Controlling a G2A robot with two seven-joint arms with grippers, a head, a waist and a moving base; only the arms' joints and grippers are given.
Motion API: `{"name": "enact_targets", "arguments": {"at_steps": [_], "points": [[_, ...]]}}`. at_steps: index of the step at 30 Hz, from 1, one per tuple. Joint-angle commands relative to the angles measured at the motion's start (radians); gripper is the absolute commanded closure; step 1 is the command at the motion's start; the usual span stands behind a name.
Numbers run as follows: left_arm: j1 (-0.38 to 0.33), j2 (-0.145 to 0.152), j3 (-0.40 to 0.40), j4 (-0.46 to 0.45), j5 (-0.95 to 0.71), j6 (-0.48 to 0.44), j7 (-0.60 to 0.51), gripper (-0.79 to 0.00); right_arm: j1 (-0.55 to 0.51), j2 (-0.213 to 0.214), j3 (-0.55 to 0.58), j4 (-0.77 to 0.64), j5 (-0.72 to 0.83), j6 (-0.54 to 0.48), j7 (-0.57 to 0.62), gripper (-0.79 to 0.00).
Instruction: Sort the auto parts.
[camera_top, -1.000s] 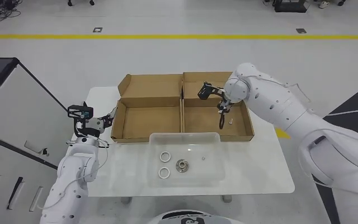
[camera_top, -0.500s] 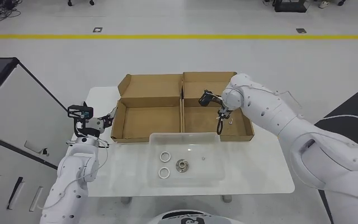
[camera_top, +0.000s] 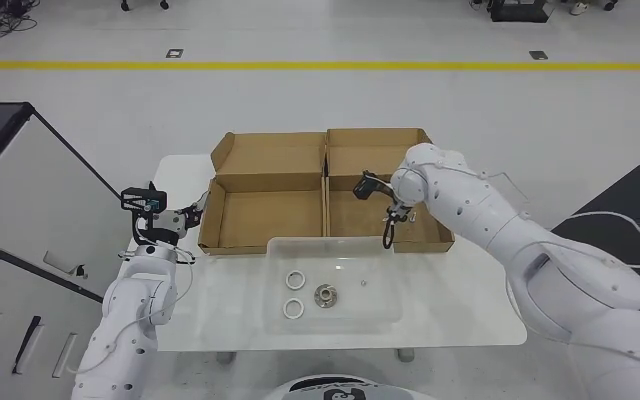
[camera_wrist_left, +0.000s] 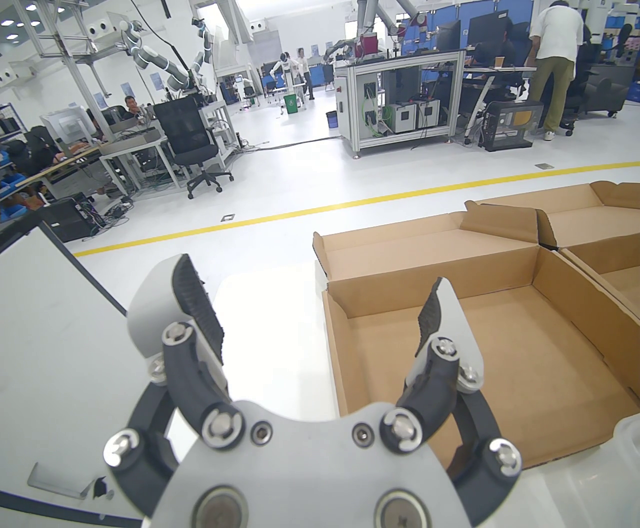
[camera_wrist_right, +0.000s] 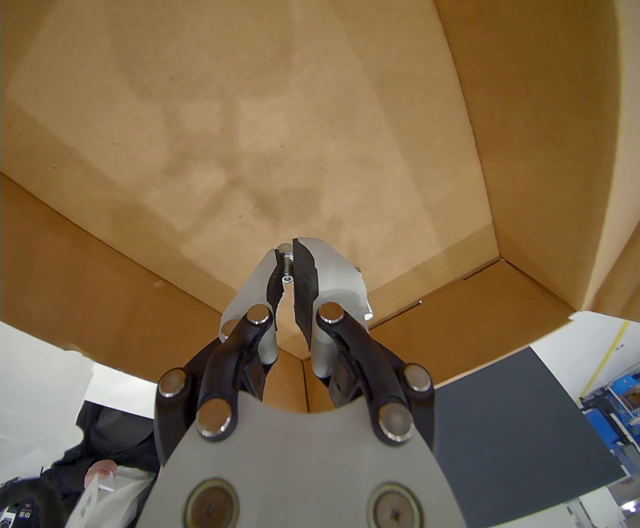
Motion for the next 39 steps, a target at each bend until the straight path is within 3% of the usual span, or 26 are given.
{"name": "enact_targets", "arguments": {"at_steps": [1, 9, 10, 11, 12, 13, 21, 28, 39], "points": [[0.000, 0.000, 0.000, 0.000, 0.000, 0.000, 0.000, -0.785, -0.003, -0.003, 0.003, 0.006, 0.000, -0.001, 0.001, 0.000], [0.000, 0.000, 0.000, 0.000, 0.000, 0.000, 0.000, -0.785, -0.013, -0.013, 0.019, 0.025, 0.000, -0.003, -0.003, -0.006], [0.000, 0.000, 0.000, 0.000, 0.000, 0.000, 0.000, -0.785, -0.015, -0.014, 0.023, 0.029, 0.004, -0.003, -0.004, -0.102], [0.000, 0.000, 0.000, 0.000, 0.000, 0.000, 0.000, -0.785, -0.015, -0.015, 0.026, 0.031, 0.006, -0.003, -0.004, -0.265], [0.000, 0.000, 0.000, 0.000, 0.000, 0.000, 0.000, -0.785, -0.015, -0.015, 0.029, 0.033, 0.006, -0.003, -0.006, -0.489], [0.000, 0.000, 0.000, 0.000, 0.000, 0.000, 0.000, -0.785, -0.015, -0.015, 0.033, 0.034, 0.007, -0.003, -0.009, -0.785], [0.000, 0.000, 0.000, 0.000, 0.000, 0.000, 0.000, -0.785, -0.009, -0.005, 0.078, 0.023, 0.009, -0.007, -0.025, -0.785], [0.000, 0.000, 0.000, 0.000, 0.000, 0.000, 0.000, -0.785, 0.000, 0.030, 0.158, -0.051, 0.036, -0.018, -0.024, -0.785], [0.000, 0.000, 0.000, 0.000, 0.000, 0.000, 0.000, -0.785, -0.052, 0.128, 0.330, -0.354, 0.058, -0.039, 0.101, -0.785]]}}
